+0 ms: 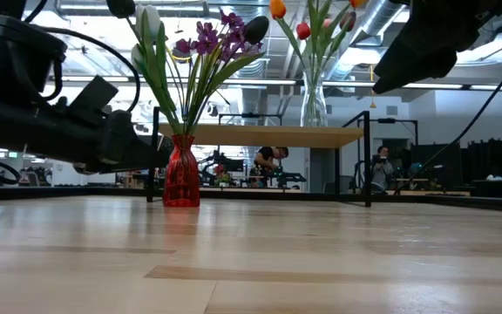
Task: Pick and place flowers into a vace then onto a shelf
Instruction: Put the red vase with flowers on the shelf
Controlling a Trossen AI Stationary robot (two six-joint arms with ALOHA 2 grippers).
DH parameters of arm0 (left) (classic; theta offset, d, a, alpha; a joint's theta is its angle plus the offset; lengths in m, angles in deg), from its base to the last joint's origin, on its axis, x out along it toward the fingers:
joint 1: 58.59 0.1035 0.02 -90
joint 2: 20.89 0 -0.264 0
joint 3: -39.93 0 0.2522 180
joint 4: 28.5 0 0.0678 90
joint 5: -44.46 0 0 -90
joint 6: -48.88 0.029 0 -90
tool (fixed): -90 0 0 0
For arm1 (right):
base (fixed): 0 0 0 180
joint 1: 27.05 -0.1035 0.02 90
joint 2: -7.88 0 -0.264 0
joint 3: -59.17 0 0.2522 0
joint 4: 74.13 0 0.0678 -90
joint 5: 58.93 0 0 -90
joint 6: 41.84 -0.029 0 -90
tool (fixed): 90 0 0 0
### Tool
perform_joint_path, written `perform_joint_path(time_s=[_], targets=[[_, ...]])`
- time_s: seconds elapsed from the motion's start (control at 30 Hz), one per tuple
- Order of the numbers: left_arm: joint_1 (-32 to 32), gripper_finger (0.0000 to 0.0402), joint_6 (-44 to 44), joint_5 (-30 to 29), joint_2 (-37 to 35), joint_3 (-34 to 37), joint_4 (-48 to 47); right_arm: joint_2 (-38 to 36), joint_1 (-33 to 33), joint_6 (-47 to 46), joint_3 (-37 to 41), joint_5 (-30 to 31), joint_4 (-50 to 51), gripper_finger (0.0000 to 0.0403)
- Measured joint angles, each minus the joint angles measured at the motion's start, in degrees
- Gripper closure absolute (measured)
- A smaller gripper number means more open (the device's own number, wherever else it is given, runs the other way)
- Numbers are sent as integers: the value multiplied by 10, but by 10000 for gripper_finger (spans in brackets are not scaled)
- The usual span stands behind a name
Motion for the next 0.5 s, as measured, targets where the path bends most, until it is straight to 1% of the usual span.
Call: perform_joint_path(time_s=[0.3, 0.5], targets=[[39, 202, 15, 43, 0, -11, 3, 0, 0, 0, 0, 0, 0, 147], [52, 202, 38, 43, -3, -13, 3, 0, 0, 0, 0, 0, 0, 147]])
